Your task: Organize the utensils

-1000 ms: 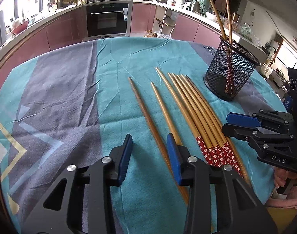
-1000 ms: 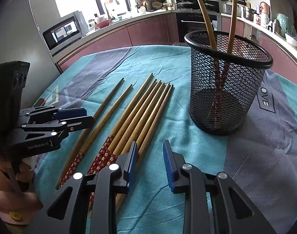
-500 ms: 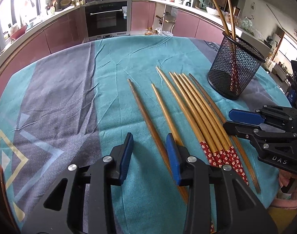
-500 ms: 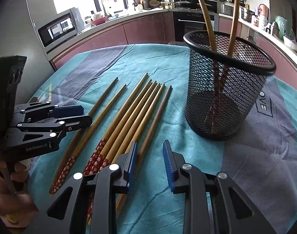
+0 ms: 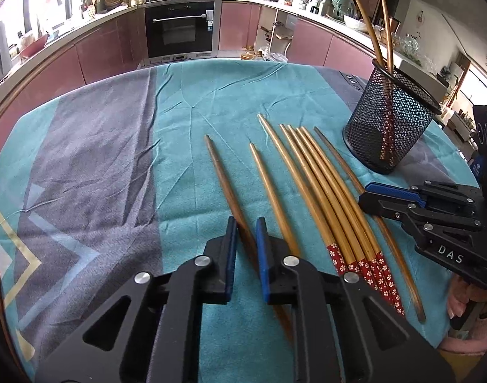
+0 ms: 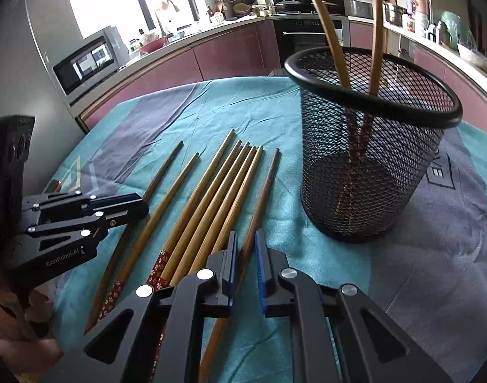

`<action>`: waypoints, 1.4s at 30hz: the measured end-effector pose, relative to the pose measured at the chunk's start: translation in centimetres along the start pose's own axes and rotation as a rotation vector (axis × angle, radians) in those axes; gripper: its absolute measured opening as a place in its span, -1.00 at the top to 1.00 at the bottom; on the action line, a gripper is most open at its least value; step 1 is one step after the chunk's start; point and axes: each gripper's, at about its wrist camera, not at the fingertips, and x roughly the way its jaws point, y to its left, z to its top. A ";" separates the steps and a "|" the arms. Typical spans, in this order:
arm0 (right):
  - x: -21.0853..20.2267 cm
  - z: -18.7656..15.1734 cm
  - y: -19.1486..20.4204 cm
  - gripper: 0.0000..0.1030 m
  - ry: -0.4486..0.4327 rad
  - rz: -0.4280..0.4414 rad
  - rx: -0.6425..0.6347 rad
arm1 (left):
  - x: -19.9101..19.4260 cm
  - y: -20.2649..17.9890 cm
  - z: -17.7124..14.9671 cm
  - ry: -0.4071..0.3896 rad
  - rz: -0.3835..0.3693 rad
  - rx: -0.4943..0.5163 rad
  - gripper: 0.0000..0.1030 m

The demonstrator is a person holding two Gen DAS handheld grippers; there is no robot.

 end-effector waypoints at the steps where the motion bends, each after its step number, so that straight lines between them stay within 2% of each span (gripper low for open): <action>1: -0.1 0.0 -0.2 0.83 -0.001 0.004 0.008 | 0.0 0.1 0.0 -0.001 -0.001 -0.007 0.76; 11: -1.0 0.0 -0.8 0.89 -0.024 0.024 0.031 | -0.2 0.8 -0.3 0.001 -0.011 -0.040 0.80; 19: -0.9 0.0 -0.4 0.89 -0.015 0.035 0.011 | 0.1 0.8 0.0 0.016 -0.006 -0.029 0.75; 33: -0.3 -0.2 -0.4 0.88 0.006 0.025 -0.014 | -0.2 0.6 -0.1 0.008 -0.011 -0.041 0.85; 42: -2.9 -0.2 -0.8 0.88 -0.058 0.079 0.005 | -3.3 0.8 0.0 -0.042 -0.093 -0.038 0.85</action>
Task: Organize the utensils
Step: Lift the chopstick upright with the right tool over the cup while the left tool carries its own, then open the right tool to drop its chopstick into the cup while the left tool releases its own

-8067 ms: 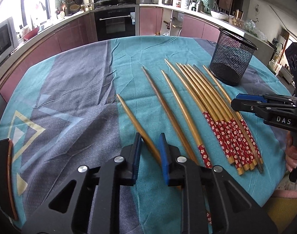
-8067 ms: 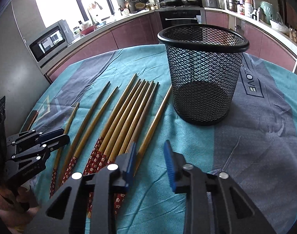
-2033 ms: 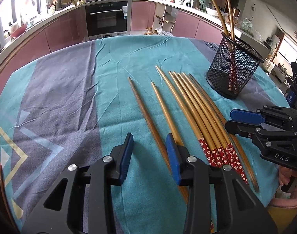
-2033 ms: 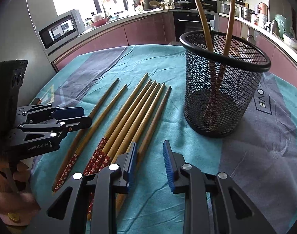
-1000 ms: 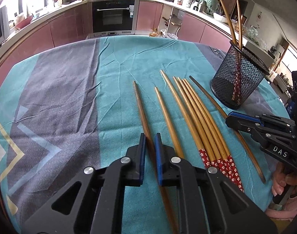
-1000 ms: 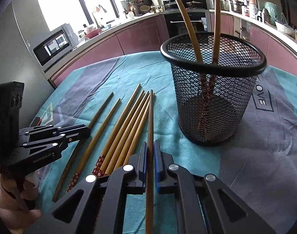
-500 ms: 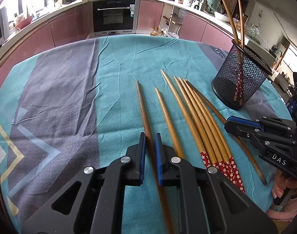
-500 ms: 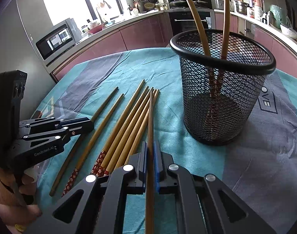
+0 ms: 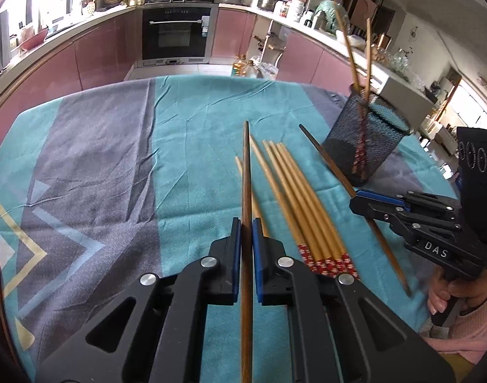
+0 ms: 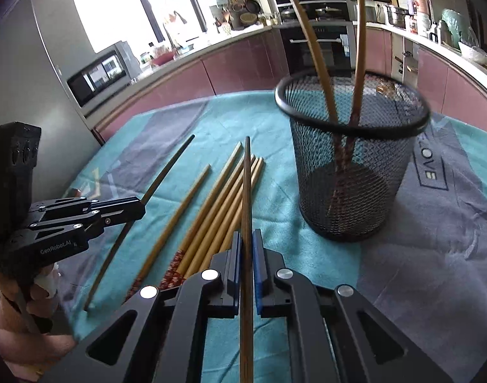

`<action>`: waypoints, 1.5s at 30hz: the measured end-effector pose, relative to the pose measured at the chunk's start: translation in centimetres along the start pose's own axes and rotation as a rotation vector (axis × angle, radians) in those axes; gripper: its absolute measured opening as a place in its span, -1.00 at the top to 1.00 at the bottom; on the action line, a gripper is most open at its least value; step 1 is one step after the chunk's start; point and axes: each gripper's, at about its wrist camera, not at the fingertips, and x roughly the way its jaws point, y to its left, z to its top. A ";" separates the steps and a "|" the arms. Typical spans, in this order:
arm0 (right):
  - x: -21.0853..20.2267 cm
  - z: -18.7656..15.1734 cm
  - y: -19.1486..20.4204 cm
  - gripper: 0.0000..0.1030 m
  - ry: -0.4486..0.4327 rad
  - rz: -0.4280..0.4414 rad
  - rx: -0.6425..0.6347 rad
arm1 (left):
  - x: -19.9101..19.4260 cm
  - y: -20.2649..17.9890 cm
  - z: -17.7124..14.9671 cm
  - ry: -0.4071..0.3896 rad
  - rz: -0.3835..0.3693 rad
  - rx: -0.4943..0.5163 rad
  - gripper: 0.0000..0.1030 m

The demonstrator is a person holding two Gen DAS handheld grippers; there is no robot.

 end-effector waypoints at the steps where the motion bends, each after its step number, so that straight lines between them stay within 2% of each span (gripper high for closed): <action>1: -0.4 0.0 0.0 0.88 -0.009 0.011 0.001 | -0.7 -0.1 0.2 -0.010 -0.023 0.000 0.85; 12: -6.2 1.4 -0.2 0.88 -0.151 0.060 -0.010 | -6.6 -2.5 2.1 -0.119 -0.209 0.042 0.85; 19: -9.5 2.9 -0.9 0.89 -0.252 0.056 -0.013 | -9.2 -4.1 4.1 -0.202 -0.271 0.070 0.85; 26: -12.2 5.4 -2.3 0.89 -0.337 0.040 -0.029 | -10.0 -6.0 7.8 -0.288 -0.320 0.068 0.85; 36: -14.4 8.8 -3.1 0.89 -0.413 0.004 -0.075 | -10.8 -9.2 13.2 -0.373 -0.327 0.096 0.85; 42: -14.7 10.0 -3.8 0.89 -0.446 -0.027 -0.085 | -11.0 -10.7 15.2 -0.416 -0.291 0.107 0.85; 45: -14.2 10.4 -4.3 0.89 -0.446 -0.042 -0.082 | -10.3 -11.2 15.5 -0.409 -0.266 0.111 0.85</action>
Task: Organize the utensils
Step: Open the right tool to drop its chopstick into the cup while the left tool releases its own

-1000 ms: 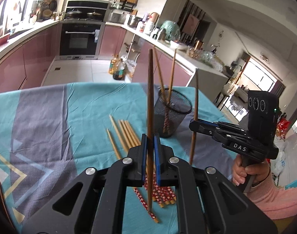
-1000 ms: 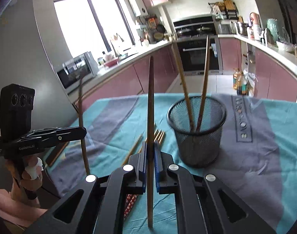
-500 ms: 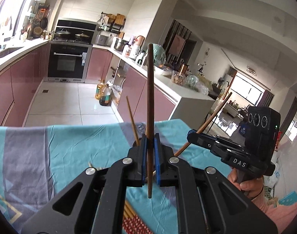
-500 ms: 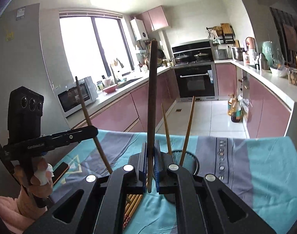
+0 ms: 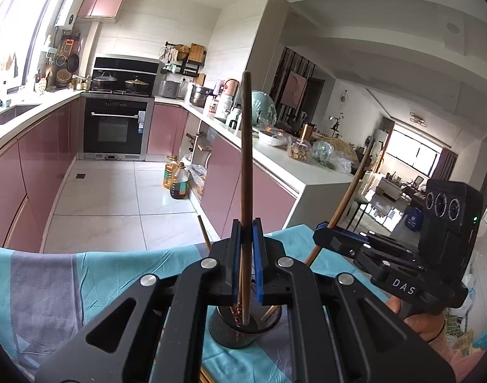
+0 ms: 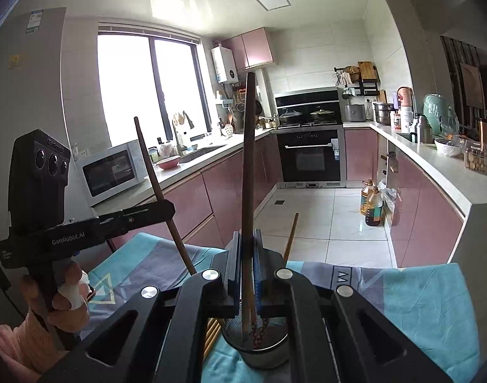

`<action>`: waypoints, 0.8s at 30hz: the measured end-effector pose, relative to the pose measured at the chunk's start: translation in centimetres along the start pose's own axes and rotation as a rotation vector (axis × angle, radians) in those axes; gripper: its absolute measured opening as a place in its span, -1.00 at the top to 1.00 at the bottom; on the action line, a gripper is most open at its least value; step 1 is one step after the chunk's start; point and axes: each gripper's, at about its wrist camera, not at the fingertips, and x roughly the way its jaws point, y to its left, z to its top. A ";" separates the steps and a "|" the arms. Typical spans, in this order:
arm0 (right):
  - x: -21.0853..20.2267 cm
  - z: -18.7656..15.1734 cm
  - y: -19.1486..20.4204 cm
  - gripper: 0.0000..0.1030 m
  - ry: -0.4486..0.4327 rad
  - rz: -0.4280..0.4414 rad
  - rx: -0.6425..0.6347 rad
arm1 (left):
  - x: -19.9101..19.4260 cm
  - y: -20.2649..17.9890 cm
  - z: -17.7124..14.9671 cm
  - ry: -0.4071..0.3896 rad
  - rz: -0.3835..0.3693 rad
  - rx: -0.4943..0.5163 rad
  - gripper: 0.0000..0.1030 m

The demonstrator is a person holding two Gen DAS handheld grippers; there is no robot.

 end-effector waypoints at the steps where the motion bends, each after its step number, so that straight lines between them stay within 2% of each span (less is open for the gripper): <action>1: 0.3 0.0 -0.1 0.89 0.007 -0.005 -0.001 | 0.6 0.0 -0.2 0.013 0.009 0.001 0.85; 4: 1.4 -0.3 -0.4 0.89 0.039 -0.017 0.002 | 1.8 0.2 -0.8 0.051 0.022 0.001 0.85; 18: 6.1 -3.8 -1.0 0.89 0.290 -0.021 0.034 | 7.1 1.5 -5.2 0.281 0.017 0.028 0.85; 24: 7.8 -4.2 -1.7 0.88 0.324 -0.032 0.071 | 8.9 2.3 -5.1 0.310 0.026 0.007 0.85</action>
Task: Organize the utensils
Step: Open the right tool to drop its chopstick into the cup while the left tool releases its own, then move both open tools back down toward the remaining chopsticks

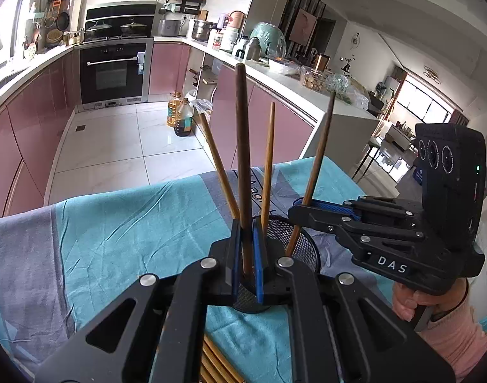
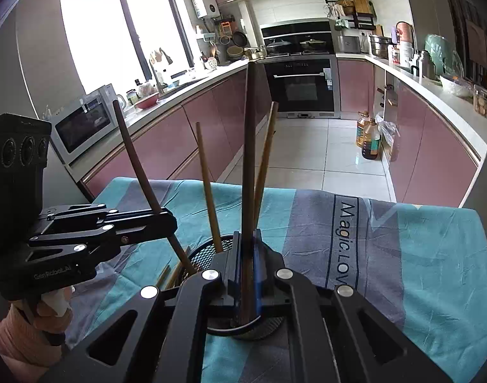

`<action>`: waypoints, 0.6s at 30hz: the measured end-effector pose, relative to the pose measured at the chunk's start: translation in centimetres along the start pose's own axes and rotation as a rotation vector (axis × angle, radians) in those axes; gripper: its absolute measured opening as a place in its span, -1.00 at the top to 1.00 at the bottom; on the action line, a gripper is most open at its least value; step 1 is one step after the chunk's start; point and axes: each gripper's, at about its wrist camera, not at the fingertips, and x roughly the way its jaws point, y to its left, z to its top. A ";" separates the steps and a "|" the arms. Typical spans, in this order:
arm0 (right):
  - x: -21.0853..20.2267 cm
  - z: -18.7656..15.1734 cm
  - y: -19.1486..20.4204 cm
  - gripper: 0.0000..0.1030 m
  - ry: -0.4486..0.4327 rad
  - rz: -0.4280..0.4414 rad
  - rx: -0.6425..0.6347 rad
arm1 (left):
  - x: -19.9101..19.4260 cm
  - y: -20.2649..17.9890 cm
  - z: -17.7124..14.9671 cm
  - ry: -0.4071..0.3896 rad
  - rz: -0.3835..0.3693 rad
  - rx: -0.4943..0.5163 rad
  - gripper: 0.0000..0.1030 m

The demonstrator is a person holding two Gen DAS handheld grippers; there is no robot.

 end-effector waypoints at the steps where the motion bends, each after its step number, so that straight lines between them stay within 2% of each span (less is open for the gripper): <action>1: 0.2 0.0 -0.1 0.88 0.000 -0.002 0.005 | 0.2 0.1 0.1 0.002 0.007 0.000 0.84; 7: 1.1 0.3 -0.8 0.84 0.001 -0.001 0.044 | 0.7 0.2 0.0 0.003 0.019 -0.007 0.74; 10: 1.2 0.0 -1.2 0.74 -0.004 0.007 0.061 | 0.6 0.6 -0.2 -0.001 0.019 -0.012 0.67; 15: 0.5 -0.6 -1.0 0.71 -0.024 0.024 0.063 | -0.8 1.6 -1.2 -0.039 0.024 -0.031 0.66; 18: -0.6 -1.0 -0.4 0.60 -0.054 0.029 0.049 | -2.6 2.0 -2.2 -0.084 0.046 -0.027 0.54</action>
